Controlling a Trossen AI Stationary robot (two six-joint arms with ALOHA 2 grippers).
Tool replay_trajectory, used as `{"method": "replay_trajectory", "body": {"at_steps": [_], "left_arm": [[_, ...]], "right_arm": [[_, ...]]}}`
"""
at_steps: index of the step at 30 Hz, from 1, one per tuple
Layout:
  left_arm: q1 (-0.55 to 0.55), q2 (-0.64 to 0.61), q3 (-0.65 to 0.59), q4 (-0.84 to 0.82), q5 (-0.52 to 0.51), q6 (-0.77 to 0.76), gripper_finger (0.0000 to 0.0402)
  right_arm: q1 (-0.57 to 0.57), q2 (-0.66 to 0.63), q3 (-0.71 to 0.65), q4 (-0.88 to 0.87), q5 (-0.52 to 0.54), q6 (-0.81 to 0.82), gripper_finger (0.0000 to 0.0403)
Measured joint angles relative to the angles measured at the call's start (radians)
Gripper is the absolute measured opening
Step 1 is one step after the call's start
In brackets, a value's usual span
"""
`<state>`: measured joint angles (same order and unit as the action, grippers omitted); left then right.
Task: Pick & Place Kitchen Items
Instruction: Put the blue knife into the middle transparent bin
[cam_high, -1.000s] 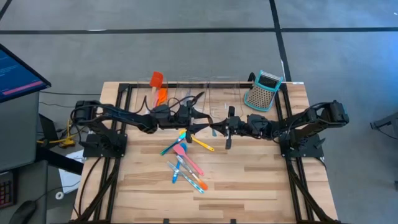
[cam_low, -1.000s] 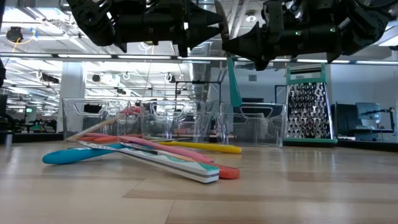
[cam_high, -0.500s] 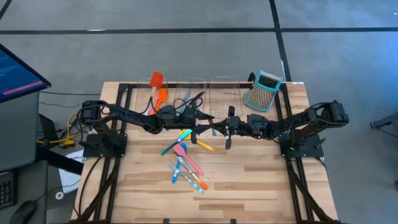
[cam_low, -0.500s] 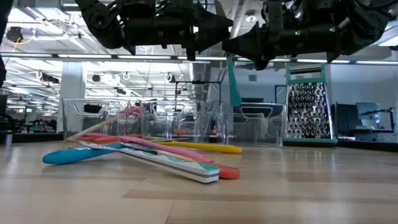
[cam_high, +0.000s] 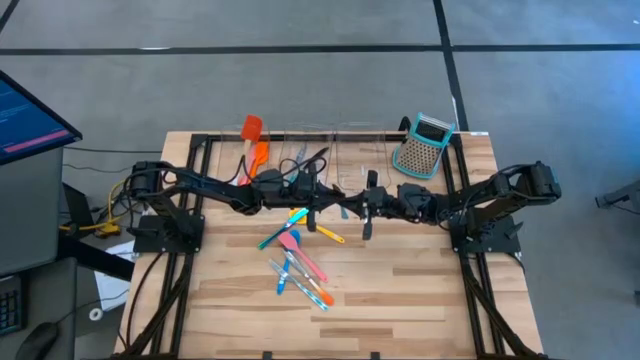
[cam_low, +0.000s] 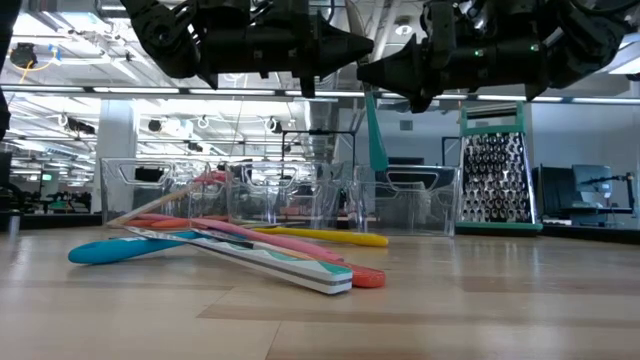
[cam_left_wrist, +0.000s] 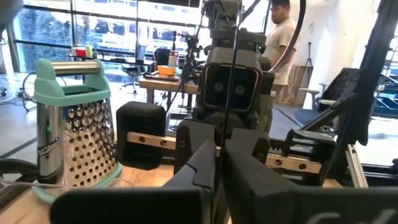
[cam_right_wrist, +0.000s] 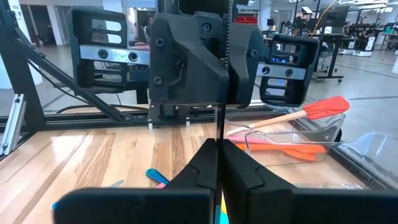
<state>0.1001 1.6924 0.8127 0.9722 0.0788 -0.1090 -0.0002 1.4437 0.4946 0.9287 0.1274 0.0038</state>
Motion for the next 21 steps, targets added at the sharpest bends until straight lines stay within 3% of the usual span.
{"method": "replay_trajectory", "body": {"at_steps": [21], "left_arm": [[0.003, 0.0, 0.0, -0.001, -0.004, 0.047, 0.0001]], "right_arm": [[0.0, 0.0, 0.0, 0.0, -0.001, -0.002, 0.0]]}}
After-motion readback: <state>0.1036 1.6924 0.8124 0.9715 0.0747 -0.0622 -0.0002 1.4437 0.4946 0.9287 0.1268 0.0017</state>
